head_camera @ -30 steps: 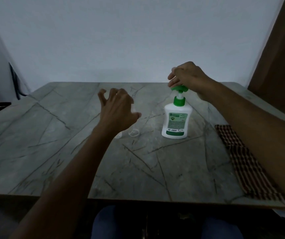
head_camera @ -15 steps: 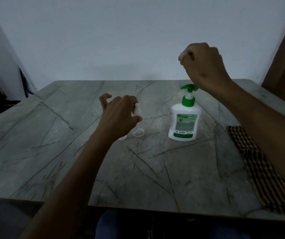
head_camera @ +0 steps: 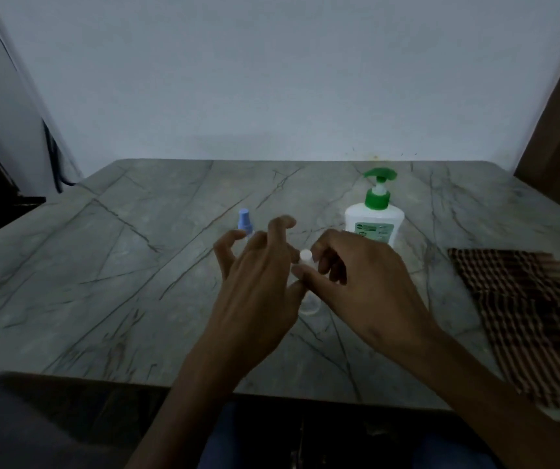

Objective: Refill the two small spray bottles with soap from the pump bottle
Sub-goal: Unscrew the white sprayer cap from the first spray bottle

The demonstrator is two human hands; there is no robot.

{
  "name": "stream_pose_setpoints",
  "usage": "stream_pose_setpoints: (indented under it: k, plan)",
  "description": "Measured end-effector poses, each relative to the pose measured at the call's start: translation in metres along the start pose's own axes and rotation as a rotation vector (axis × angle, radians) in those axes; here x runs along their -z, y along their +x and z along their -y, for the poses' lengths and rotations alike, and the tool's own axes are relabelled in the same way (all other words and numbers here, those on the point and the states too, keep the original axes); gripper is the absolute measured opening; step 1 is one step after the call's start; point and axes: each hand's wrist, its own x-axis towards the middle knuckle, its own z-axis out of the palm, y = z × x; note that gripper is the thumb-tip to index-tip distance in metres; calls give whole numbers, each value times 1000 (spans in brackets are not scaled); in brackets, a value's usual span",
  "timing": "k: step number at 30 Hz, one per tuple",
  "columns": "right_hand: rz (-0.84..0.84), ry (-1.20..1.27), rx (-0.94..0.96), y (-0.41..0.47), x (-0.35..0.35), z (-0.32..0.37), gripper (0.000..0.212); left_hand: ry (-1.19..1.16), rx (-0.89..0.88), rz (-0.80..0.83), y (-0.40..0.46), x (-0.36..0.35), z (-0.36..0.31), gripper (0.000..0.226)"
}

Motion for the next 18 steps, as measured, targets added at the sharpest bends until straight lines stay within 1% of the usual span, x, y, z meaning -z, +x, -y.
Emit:
stream_pose_setpoints:
  k: [3,6,8,10,12,14,18]
  plan:
    - [9,3,-35,-3,2,0,25,-4,3,-2,-6,-4,-4,73]
    - [-5,-29,-31,-1,8,-1,22,-222,109,61,-10,-8,-8,73]
    - [-41,8,-45,-1,14,-3,19,-362,167,79,-16,-14,-8,65]
    - [-42,31,-37,-1,18,-6,19,-382,188,58,-22,-20,-7,49]
    - [-4,15,-28,-2,20,-7,21,-395,212,43,-27,-25,-8,41]
    - [30,-19,-26,-3,21,-5,22,-418,228,29,-30,-29,-8,42]
    - [20,-115,-1,-5,18,-3,23,-419,204,4,-34,-31,-10,43]
